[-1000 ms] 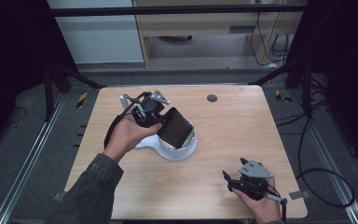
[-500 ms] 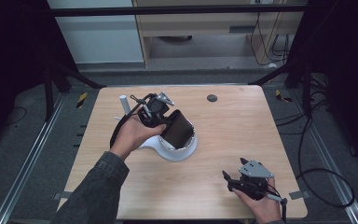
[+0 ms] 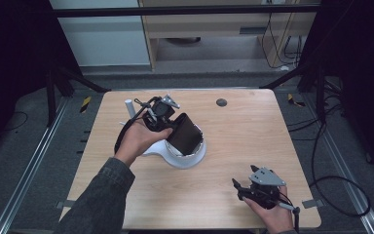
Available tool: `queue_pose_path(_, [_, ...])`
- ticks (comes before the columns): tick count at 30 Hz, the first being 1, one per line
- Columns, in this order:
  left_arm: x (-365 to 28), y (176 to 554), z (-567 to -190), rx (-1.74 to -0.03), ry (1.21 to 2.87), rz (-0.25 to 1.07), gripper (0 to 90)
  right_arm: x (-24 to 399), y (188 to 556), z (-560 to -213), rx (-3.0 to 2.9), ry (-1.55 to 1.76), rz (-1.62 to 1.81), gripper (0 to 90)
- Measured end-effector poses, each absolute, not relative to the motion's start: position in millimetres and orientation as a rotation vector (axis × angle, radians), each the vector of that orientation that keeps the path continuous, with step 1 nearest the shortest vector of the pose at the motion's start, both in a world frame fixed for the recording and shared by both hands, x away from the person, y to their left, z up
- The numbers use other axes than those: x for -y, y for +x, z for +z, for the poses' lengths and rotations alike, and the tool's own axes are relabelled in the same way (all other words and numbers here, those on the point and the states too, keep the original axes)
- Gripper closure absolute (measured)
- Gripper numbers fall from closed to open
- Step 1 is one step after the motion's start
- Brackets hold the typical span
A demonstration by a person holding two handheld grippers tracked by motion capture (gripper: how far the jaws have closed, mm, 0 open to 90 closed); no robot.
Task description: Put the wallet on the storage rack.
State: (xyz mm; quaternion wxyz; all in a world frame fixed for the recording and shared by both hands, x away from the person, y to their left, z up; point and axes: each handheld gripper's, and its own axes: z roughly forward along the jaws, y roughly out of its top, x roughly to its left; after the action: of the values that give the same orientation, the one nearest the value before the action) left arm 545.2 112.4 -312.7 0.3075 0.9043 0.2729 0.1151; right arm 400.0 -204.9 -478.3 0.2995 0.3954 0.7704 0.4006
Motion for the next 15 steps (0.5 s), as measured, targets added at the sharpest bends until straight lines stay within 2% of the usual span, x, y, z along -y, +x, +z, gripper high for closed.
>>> queue_pose_path(4, [-113,546,-315,-0.751,2.374,0.334,77.2,205,400,-478,-2.045,1.051,1.064,20.4])
queue_pose_path(8, [-115,546,-313,-0.773,2.321,0.370,71.1,206,400,-478,-2.044,1.051,1.063,20.4])
queue_pose_path(15, [-123,538,-303,-0.784,2.277,0.432,68.2,205,400,-479,-2.046,1.052,1.061,20.3])
